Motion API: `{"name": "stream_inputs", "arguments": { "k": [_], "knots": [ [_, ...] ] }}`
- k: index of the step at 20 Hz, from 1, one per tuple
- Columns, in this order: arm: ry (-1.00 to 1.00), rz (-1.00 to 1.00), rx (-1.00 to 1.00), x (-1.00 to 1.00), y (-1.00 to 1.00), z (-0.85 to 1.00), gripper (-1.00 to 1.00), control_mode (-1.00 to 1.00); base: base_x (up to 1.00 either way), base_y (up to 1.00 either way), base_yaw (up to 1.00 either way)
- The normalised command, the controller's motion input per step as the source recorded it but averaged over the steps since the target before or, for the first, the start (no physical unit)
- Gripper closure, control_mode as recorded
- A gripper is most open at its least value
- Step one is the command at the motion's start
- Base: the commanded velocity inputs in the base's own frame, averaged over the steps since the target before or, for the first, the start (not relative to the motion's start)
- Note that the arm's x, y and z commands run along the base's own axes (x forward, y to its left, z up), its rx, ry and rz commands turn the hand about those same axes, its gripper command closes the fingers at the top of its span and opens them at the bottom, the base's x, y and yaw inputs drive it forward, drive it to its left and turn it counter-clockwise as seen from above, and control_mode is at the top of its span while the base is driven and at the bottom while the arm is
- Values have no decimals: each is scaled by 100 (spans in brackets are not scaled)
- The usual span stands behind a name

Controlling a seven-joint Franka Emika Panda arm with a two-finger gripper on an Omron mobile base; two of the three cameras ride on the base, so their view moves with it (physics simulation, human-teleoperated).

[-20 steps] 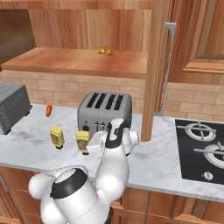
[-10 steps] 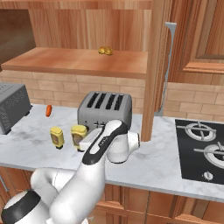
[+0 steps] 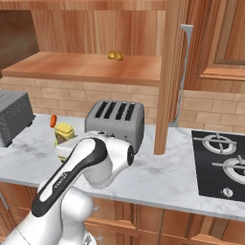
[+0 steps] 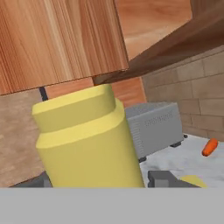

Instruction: Pick the mustard and mustard from the counter and place them in the cabinet.

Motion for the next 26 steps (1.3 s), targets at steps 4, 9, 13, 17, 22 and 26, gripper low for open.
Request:
{"name": "stream_inputs", "arguments": {
  "k": [4,9,13,17,22,26],
  "knots": [
    [-7,-7,0,-25,45,100,100,-100,0,0,0],
    [-11,-11,0,-17,39,100,100,-100,0,0,0],
    [-8,-16,0,-8,22,94,100,-100,0,0,0],
    [-5,-23,0,0,1,78,100,-100,0,0,0],
    [-3,-28,0,2,-6,66,100,-100,0,0,0],
    [0,-33,0,12,-16,55,100,-100,0,0,0]
  ]
}}
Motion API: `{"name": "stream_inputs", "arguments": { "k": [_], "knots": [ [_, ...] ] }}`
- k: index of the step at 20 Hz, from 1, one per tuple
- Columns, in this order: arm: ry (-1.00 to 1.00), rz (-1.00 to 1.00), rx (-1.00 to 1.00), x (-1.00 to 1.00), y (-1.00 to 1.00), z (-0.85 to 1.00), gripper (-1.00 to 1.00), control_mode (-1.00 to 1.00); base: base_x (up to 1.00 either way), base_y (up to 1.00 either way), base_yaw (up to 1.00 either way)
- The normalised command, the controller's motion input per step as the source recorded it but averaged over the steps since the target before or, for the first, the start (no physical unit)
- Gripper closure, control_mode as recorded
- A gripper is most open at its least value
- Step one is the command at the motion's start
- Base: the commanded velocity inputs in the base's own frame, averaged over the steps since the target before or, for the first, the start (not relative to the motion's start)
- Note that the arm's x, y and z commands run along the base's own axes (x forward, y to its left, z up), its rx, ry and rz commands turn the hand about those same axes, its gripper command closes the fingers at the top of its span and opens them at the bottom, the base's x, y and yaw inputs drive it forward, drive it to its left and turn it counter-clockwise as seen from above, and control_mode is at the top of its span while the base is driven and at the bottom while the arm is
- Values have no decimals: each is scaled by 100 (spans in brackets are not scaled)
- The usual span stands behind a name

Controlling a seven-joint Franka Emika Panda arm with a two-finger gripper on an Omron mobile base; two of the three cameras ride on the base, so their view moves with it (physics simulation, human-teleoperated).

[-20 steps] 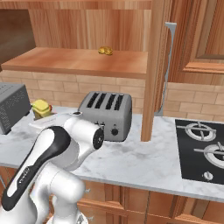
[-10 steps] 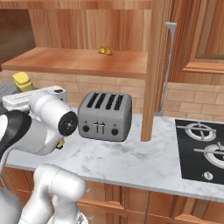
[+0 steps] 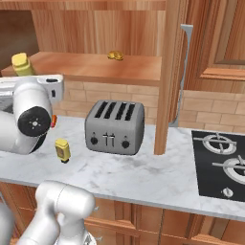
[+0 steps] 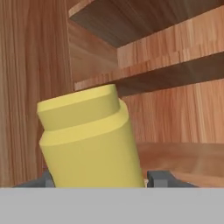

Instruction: Pick the mustard and mustard from the counter and place them in the cabinet.

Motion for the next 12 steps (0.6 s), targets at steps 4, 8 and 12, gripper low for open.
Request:
{"name": "stream_inputs", "arguments": {
  "k": [4,8,12],
  "knots": [
    [3,-32,0,21,-30,44,100,-100,0,0,0],
    [5,-31,-4,40,-28,27,100,-100,0,0,0],
    [10,-28,-5,58,-25,12,100,-100,0,0,0]
  ]
}}
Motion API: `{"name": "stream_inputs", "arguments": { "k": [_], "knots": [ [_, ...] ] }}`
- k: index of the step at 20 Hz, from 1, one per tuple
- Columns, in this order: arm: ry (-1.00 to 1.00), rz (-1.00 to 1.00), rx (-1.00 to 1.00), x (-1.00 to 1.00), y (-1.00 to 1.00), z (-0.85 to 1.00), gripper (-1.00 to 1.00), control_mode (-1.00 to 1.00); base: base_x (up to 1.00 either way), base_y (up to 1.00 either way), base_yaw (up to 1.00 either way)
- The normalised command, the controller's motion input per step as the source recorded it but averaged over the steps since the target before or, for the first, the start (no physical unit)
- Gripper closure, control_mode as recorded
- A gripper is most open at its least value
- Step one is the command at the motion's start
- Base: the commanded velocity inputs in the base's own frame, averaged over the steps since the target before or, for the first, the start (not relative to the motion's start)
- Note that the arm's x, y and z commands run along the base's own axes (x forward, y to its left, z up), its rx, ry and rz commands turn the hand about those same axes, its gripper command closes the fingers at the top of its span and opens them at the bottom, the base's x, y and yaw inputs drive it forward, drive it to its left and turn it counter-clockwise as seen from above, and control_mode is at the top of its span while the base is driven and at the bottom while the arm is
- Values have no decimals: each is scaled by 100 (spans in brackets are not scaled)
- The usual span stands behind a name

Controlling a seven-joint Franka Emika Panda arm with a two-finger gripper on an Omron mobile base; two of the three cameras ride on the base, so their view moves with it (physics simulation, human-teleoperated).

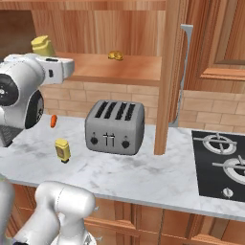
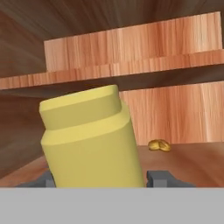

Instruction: Pick the mustard and mustard from the counter and place them in the cabinet.

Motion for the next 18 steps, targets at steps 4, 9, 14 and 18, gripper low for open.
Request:
{"name": "stream_inputs", "arguments": {
  "k": [4,9,14,18],
  "knots": [
    [13,-16,-4,67,-9,0,100,-100,0,0,0],
    [4,-1,0,22,-4,0,100,-100,0,0,0],
    [0,0,1,0,-3,0,100,-100,0,0,0],
    [0,0,3,0,-9,0,100,-100,0,0,0]
  ]
}}
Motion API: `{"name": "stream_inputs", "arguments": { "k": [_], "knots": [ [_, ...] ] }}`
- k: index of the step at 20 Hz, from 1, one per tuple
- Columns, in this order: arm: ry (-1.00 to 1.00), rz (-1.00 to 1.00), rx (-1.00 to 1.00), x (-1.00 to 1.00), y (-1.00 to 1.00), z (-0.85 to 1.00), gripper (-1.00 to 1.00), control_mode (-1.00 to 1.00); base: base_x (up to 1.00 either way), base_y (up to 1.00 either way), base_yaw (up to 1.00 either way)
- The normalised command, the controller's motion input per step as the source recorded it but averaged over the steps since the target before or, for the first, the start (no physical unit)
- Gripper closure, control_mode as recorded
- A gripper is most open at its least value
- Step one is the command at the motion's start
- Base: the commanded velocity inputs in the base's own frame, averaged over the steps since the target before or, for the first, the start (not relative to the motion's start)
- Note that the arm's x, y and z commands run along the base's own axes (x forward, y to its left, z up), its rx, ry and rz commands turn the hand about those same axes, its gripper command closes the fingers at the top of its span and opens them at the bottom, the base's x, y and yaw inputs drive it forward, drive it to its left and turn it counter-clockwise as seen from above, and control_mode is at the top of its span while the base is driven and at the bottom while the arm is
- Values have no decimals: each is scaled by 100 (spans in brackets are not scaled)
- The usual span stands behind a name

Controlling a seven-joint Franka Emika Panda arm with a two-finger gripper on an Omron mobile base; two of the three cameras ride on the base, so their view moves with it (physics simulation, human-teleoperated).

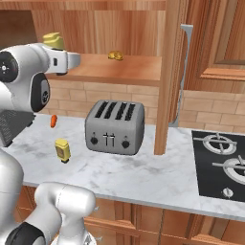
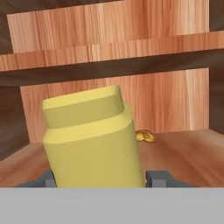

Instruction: Pick the mustard and mustard from the counter and place them in the cabinet.

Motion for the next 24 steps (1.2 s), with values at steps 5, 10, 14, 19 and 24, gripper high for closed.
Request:
{"name": "stream_inputs", "arguments": {
  "k": [5,10,14,19,24],
  "knots": [
    [0,0,4,0,-5,-1,100,-100,0,0,0],
    [0,-1,0,8,2,0,100,-100,0,0,0],
    [0,-1,0,17,1,-7,100,-100,0,0,0],
    [0,-2,0,21,0,-7,100,-100,0,0,0],
    [0,-2,1,28,0,-7,100,-100,0,0,0]
  ]
}}
